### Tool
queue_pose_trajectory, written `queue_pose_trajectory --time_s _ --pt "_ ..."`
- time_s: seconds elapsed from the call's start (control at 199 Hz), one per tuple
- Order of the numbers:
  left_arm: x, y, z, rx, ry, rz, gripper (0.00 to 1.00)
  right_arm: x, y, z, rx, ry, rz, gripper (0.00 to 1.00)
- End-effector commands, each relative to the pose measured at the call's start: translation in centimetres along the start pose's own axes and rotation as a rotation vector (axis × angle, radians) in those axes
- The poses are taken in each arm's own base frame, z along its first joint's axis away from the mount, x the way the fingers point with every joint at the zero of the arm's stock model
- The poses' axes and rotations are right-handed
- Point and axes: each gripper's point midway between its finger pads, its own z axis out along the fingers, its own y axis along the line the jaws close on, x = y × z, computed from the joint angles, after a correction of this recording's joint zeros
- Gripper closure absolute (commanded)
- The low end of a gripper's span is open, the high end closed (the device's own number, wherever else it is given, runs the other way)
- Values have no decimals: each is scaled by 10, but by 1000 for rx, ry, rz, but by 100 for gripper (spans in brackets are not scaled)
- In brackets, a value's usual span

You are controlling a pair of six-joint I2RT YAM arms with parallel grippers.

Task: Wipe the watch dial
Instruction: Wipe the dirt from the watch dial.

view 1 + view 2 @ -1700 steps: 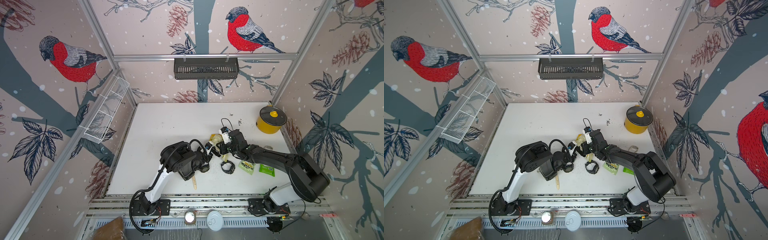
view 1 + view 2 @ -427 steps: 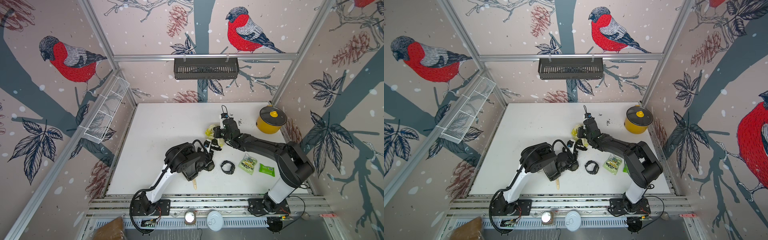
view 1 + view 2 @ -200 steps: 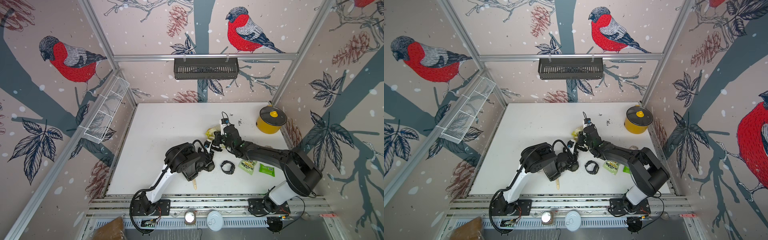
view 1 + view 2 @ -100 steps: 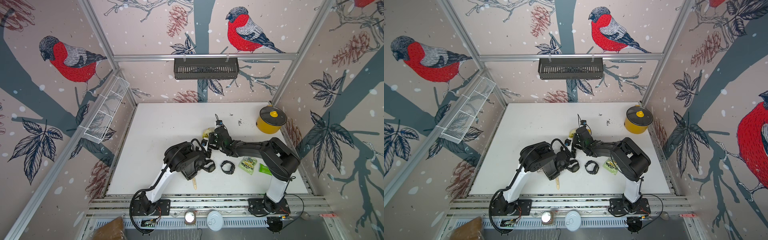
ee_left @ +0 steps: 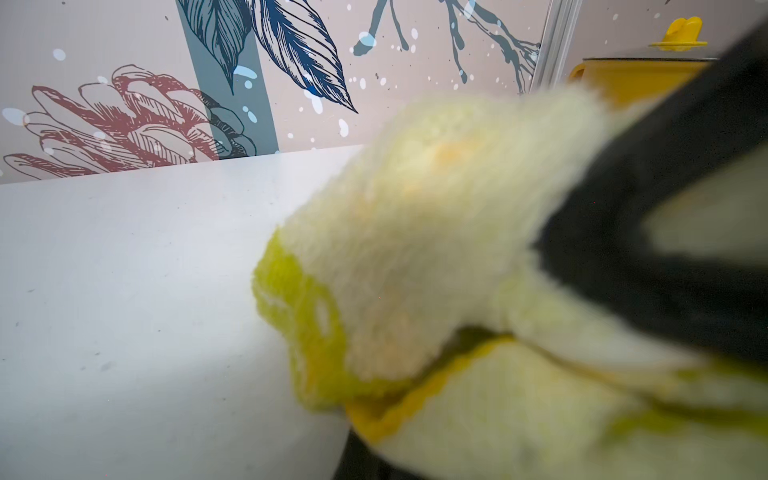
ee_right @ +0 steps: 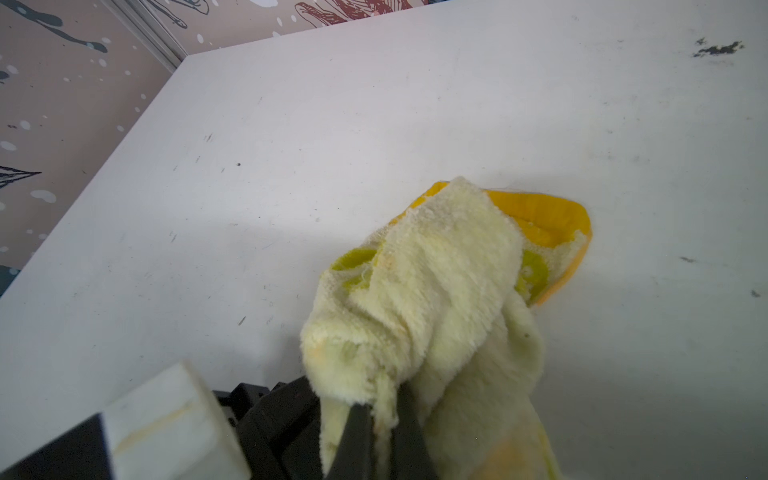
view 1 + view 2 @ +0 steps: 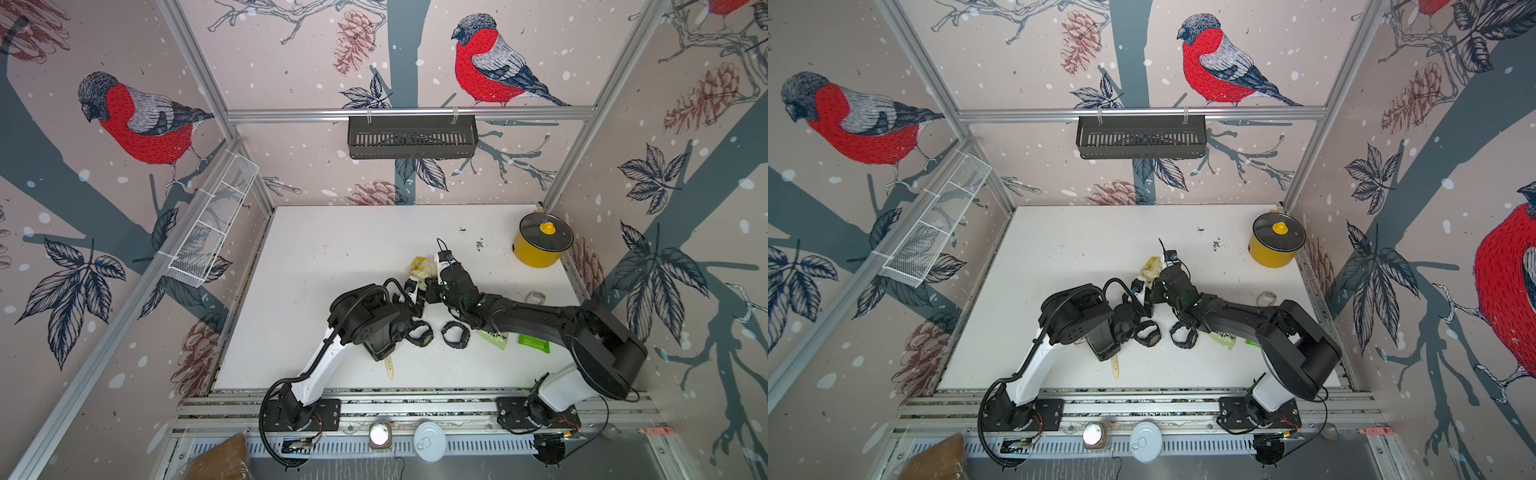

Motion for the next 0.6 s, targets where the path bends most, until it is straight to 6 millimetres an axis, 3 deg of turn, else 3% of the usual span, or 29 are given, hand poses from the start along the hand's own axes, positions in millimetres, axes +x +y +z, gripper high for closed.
queue_pose_trajectory --time_s 0.0,0.175,0.271,0.426,0.592 --pt "-6 -3 -4 25 -56 -46 100 -23 0 -8 -9 -35 -44 93" --pt "-7 -3 -6 26 -67 -53 100 -64 6 15 10 -110 -108 94" --pt "-8 -3 -6 26 -70 -54 100 -61 3 36 10 -97 -109 95" --pt "-8 -2 -7 24 -74 -58 100 -26 -9 53 24 -18 -101 95" --pt "-8 -1 -8 21 -81 -64 100 27 -16 43 14 50 -91 95"
